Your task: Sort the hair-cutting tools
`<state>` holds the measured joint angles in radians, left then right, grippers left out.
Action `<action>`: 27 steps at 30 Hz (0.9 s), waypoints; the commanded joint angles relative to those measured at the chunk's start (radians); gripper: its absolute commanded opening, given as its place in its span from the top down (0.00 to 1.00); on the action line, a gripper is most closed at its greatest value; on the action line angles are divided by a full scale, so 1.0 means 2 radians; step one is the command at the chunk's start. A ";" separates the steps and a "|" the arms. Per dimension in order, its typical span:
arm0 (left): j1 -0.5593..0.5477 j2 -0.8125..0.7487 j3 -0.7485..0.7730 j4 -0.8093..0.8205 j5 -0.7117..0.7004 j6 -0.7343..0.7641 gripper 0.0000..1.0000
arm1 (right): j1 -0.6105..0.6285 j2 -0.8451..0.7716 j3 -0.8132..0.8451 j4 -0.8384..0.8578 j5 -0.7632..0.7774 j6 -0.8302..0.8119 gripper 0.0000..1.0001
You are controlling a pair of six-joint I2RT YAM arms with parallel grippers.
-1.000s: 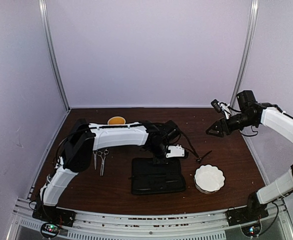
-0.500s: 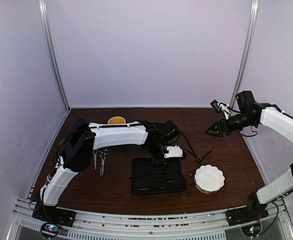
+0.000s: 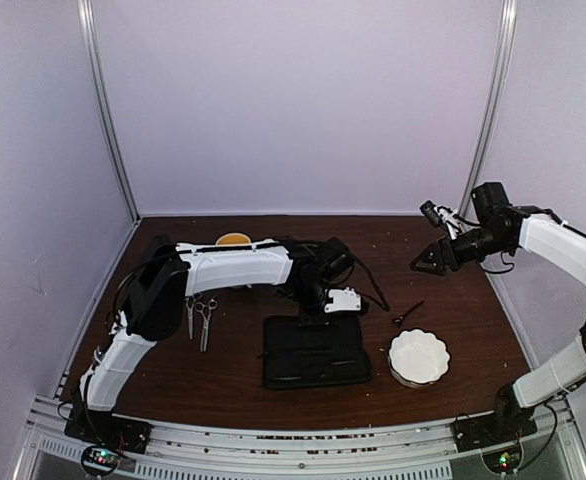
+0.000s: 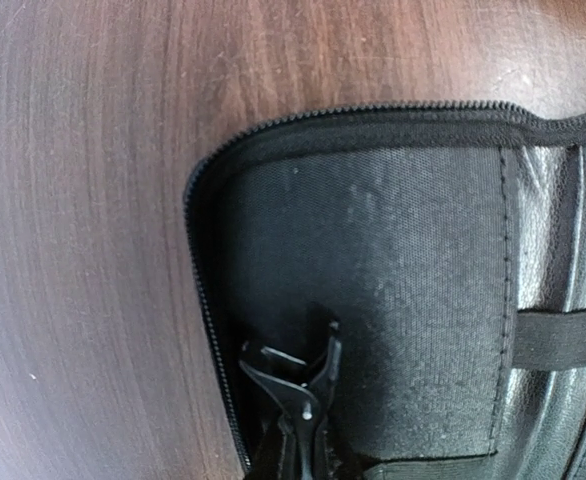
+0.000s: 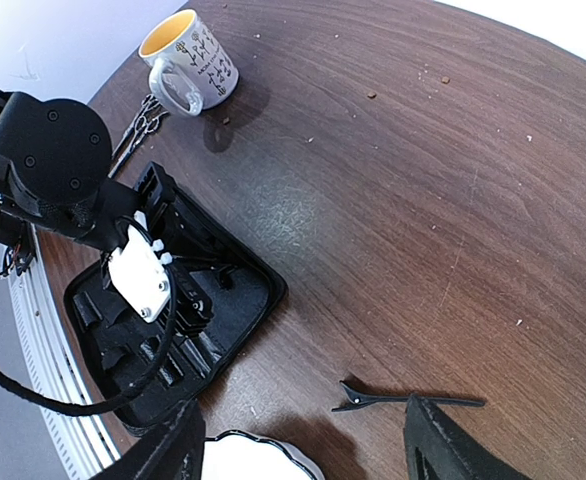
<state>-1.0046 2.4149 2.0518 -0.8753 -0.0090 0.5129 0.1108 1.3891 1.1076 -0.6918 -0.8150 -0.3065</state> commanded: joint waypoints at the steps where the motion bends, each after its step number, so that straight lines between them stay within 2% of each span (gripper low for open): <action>1: 0.006 0.008 0.002 -0.048 0.018 0.003 0.92 | -0.002 0.004 0.004 -0.003 -0.010 0.003 0.30; 14: 0.006 0.003 0.000 -0.059 0.017 -0.004 0.83 | -0.002 0.009 0.006 -0.005 -0.010 0.004 0.30; 18: 0.006 0.002 0.013 -0.059 0.002 -0.015 0.67 | -0.002 0.007 0.008 -0.008 -0.010 0.003 0.30; 23: 0.007 -0.034 0.021 -0.053 -0.004 -0.024 0.65 | -0.002 0.014 0.027 -0.026 0.011 -0.005 0.31; 27: 0.011 -0.087 0.012 -0.032 0.009 -0.012 0.56 | -0.002 0.033 0.071 -0.071 0.043 -0.029 0.33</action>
<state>-0.9955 2.3924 2.0708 -0.9543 -0.0055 0.4835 0.1108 1.4296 1.1664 -0.7612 -0.7918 -0.3229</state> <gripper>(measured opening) 0.416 0.682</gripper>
